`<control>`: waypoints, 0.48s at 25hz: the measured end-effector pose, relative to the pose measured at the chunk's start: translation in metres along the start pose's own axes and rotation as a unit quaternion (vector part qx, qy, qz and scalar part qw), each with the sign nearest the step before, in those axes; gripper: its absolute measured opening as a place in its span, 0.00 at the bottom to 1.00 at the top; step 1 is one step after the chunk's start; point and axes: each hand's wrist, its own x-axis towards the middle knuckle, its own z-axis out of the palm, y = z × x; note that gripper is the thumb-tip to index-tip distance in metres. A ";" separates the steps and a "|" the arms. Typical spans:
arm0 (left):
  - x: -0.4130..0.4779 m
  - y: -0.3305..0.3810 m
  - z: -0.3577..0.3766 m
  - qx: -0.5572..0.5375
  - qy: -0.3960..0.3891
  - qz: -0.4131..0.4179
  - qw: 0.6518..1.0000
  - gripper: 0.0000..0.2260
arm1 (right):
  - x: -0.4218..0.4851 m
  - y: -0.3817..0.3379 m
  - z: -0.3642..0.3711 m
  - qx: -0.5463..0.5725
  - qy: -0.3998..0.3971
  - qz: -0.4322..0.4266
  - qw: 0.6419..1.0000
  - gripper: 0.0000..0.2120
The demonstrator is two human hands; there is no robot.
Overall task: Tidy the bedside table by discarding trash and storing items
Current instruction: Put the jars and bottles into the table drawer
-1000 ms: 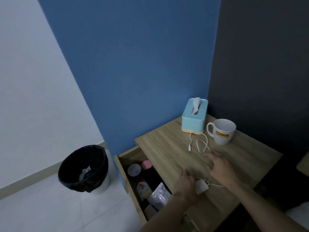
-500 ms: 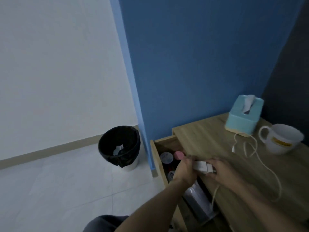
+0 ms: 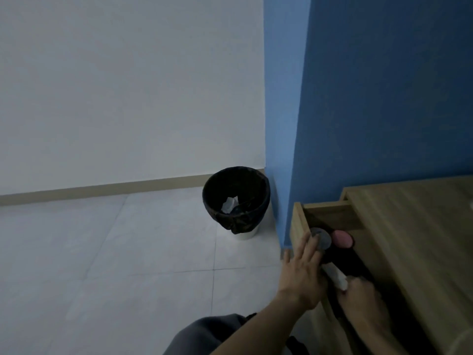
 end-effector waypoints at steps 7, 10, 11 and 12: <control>-0.013 -0.016 0.001 -0.015 0.013 -0.013 1.000 0.29 | -0.003 -0.009 0.032 -0.106 -0.023 -0.009 0.994 0.14; -0.015 -0.018 -0.001 -0.021 0.006 -0.024 0.999 0.30 | -0.007 -0.016 0.029 -0.074 -0.070 0.006 0.995 0.14; -0.014 -0.016 -0.001 -0.019 0.002 -0.028 0.999 0.30 | -0.009 -0.018 0.023 -0.050 -0.083 0.011 0.995 0.14; -0.013 -0.016 -0.001 -0.019 -0.001 -0.035 0.999 0.31 | -0.010 -0.021 0.015 -0.012 -0.086 0.011 0.996 0.14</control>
